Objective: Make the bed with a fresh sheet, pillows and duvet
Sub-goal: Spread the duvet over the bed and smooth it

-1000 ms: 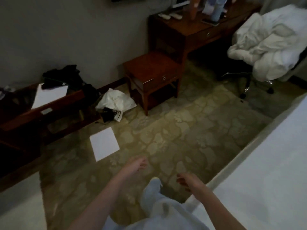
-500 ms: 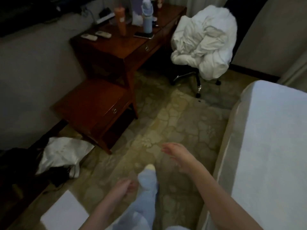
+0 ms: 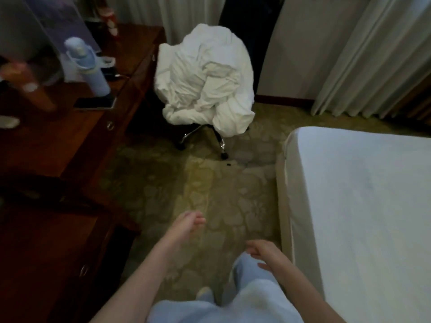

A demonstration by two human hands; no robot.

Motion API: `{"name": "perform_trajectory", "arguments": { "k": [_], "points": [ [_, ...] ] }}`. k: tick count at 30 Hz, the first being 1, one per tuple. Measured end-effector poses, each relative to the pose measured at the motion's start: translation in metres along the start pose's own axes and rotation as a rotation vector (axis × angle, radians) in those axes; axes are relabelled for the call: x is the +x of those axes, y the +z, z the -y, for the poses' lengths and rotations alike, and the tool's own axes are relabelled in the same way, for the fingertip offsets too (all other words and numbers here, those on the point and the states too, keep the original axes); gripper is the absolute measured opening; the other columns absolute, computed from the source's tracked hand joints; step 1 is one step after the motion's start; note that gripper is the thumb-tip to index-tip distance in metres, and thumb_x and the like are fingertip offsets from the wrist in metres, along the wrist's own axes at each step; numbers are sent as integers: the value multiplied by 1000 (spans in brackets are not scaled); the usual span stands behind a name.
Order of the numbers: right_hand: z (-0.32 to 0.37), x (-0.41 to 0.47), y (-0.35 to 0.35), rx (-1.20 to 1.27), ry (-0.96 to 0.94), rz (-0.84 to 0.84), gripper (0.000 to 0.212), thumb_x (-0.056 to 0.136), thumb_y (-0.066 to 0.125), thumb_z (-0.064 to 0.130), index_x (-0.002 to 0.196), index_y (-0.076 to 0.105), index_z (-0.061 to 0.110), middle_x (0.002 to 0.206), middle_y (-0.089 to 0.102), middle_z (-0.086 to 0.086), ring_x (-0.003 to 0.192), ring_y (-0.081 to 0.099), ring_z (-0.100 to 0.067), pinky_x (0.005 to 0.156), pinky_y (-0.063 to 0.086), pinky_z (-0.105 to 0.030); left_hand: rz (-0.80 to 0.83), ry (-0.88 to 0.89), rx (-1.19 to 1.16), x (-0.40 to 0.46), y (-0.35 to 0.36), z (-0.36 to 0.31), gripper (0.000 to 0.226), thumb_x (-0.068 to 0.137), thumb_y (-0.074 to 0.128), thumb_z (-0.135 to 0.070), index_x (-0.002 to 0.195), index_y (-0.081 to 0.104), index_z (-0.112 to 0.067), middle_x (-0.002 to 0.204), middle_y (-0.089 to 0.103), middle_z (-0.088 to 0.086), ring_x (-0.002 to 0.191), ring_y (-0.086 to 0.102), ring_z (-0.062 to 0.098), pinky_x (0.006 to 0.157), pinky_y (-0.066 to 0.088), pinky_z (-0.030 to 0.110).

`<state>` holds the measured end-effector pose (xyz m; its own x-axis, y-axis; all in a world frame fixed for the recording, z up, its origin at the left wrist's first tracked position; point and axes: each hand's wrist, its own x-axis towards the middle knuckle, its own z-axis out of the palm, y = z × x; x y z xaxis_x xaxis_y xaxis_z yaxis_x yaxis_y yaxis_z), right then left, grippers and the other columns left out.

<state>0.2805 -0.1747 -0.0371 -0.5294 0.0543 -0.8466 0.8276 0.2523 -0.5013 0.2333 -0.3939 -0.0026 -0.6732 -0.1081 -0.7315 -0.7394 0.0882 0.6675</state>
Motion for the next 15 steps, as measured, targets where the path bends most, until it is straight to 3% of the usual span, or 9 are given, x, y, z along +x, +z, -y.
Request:
{"name": "perform_trajectory", "arguments": {
  "k": [5, 8, 11, 13, 15],
  "points": [
    [86, 84, -30, 72, 88, -11, 22, 97, 51, 24, 115, 60, 15, 112, 61, -7, 104, 56, -20, 94, 43, -36, 51, 57, 96, 90, 18, -99, 27, 102, 42, -26, 112, 60, -9, 106, 66, 4, 93, 61, 14, 88, 47, 32],
    [163, 138, -48, 59, 11, -4, 24, 97, 50, 18, 117, 61, 9, 106, 62, -6, 103, 56, -20, 93, 42, -36, 32, 40, 119, 140, 16, -142, 27, 101, 42, -30, 114, 59, -12, 111, 64, 4, 103, 59, 18, 90, 46, 31],
    [262, 176, -64, 8, -81, 46, 13, 98, 49, 19, 103, 61, 15, 113, 62, -10, 108, 58, -24, 93, 45, -34, -29, 12, 54, 186, 9, -188, 27, 101, 41, -31, 113, 58, -14, 110, 64, 3, 103, 59, 17, 90, 46, 31],
    [328, 200, -75, -43, -183, 87, 16, 99, 48, 19, 95, 62, 14, 117, 62, -14, 104, 58, -23, 84, 44, -29, -61, -1, 26, 212, 5, -223, 24, 102, 40, -30, 109, 58, -15, 107, 64, 2, 103, 59, 17, 91, 45, 33],
    [392, 222, -82, -76, -251, 114, 23, 99, 46, 19, 105, 64, 6, 117, 63, -18, 97, 56, -21, 75, 41, -27, -97, -20, 9, 239, 3, -256, 23, 102, 40, -29, 108, 58, -16, 105, 64, 2, 102, 59, 17, 89, 44, 32]
  ]
}}
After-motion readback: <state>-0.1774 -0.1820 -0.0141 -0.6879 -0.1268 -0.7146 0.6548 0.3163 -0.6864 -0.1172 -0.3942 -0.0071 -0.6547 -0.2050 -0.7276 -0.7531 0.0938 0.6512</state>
